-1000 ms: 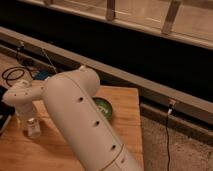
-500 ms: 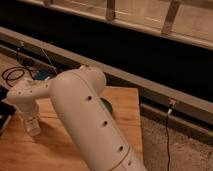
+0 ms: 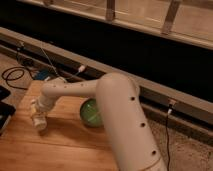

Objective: Place the bottle in the ceramic bowl

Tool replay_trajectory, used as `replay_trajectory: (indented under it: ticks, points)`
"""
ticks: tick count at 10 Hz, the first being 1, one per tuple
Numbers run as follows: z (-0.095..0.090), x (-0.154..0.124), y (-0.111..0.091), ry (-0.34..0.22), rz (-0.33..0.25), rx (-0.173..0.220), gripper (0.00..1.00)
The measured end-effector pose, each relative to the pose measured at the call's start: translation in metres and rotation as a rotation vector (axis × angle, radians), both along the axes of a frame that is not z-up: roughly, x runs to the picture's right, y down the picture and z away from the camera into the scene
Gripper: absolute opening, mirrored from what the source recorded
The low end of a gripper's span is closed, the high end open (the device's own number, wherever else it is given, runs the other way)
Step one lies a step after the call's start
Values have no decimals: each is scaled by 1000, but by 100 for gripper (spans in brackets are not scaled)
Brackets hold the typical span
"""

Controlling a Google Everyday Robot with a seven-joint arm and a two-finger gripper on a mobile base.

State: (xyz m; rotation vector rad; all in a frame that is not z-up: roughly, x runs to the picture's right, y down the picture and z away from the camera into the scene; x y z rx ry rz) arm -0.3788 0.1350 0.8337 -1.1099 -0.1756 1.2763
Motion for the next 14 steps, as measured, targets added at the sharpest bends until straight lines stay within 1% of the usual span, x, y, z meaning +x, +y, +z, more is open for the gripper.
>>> replay_trajectory:
  ticks: [1, 2, 3, 4, 5, 6, 7, 9, 10, 14]
  points:
    - [5, 15, -11, -10, 44, -6, 0]
    - [8, 34, -20, 4, 77, 5, 0]
    - [4, 51, -30, 21, 105, 22, 0]
    - [-3, 61, -38, 34, 120, 42, 0]
    - [-16, 70, -50, 62, 125, 75, 0]
    - [-26, 79, -60, 114, 103, 113, 0]
    - [-34, 84, -67, 169, 68, 146, 0]
    - [-46, 95, -82, 258, 26, 208, 0]
    - [-48, 100, -88, 280, 23, 224, 0]
    - [-49, 99, -89, 284, 22, 226, 0]
